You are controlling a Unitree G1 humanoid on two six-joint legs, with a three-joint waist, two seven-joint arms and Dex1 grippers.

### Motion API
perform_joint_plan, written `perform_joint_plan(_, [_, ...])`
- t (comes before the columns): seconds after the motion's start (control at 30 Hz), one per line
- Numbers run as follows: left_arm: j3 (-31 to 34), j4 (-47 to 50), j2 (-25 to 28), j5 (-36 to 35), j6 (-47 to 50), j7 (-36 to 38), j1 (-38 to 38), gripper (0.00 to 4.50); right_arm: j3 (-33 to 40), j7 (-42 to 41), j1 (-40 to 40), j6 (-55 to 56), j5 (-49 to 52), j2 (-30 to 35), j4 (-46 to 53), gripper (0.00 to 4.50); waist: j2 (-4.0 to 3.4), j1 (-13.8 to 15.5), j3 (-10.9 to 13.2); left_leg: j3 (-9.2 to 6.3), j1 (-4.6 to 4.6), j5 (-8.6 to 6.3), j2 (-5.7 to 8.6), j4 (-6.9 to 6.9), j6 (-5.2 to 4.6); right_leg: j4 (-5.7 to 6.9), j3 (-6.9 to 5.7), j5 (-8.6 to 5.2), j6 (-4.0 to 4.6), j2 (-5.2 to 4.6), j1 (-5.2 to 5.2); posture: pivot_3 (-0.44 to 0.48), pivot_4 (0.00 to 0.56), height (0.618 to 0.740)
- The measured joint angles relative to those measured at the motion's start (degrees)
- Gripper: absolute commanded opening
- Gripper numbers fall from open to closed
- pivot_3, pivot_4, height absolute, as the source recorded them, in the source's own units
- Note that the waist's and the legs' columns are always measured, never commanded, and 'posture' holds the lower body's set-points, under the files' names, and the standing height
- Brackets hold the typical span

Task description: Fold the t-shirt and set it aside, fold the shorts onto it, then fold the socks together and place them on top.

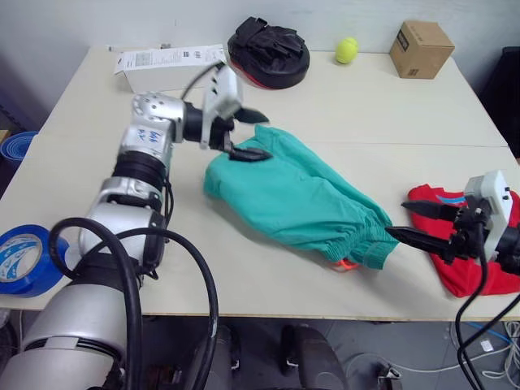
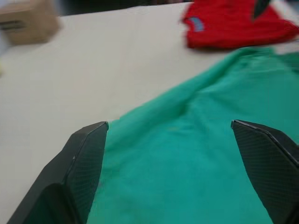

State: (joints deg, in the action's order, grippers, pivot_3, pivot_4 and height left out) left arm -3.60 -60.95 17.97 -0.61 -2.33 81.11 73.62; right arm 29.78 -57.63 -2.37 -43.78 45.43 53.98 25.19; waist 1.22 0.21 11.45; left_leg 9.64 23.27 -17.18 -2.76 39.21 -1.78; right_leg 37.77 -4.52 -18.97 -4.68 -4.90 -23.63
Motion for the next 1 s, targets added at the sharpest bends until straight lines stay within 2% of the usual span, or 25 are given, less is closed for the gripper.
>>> perform_joint_plan(0.17, [-5.3,-3.6,-3.9,5.0,-3.5,-5.2,-0.2,1.62,-0.5,-0.6,-5.8,2.4,-1.9,0.0,5.8,0.87,0.04,-0.2,0.0,0.04,-0.03,0.00,0.03,0.01,-0.03,-0.01,0.13,0.03,-0.05,-0.10,-0.01,0.000,0.150,0.740])
perform_joint_plan(0.27, [-7.3,-7.0,-5.5,7.7,-6.9,-8.3,-0.2,0.74,-0.3,0.3,-6.8,3.0,-2.2,-0.7,6.4,0.00,0.04,-0.3,0.0,0.02,-0.05,0.00,-0.01,-0.01,-0.02,0.01,0.11,0.03,-0.05,-0.19,-0.03,0.000,0.150,0.740])
perform_joint_plan(0.33, [-8.2,-9.1,-5.9,9.0,-8.4,-10.4,-0.2,0.05,0.3,1.2,-8.7,3.5,-2.3,-1.5,7.6,0.00,0.04,-0.2,0.0,-0.01,-0.03,0.00,0.01,-0.02,-0.03,0.02,0.09,0.02,-0.04,-0.45,-0.04,0.000,0.150,0.740])
perform_joint_plan(0.73, [-11.1,-12.1,-6.1,15.4,-11.7,-18.7,-0.4,0.02,2.0,10.2,-18.8,5.0,-7.1,-8.9,11.1,0.00,0.05,0.0,0.0,-0.02,-0.02,-0.05,0.11,-0.01,-0.16,0.00,0.03,0.03,-0.04,-0.58,0.00,0.000,0.150,0.740])
perform_joint_plan(0.83, [-11.2,-12.1,-6.8,16.3,-12.2,-20.0,-0.8,0.00,2.4,13.6,-20.7,3.1,-5.1,-12.0,13.1,0.53,0.04,-0.1,0.0,-0.04,-0.02,-0.05,0.09,-0.01,-0.15,0.02,0.05,0.02,-0.04,-0.59,-0.01,0.000,0.150,0.740])
perform_joint_plan(1.0, [-11.2,-12.4,-6.9,16.8,-12.6,-21.1,-0.9,0.00,4.7,21.4,-22.8,-2.6,2.4,-16.7,15.9,2.20,0.05,-0.2,0.0,-0.07,-0.02,-0.05,0.07,-0.01,-0.16,0.02,0.10,0.02,-0.04,-0.61,0.01,0.000,0.150,0.740])
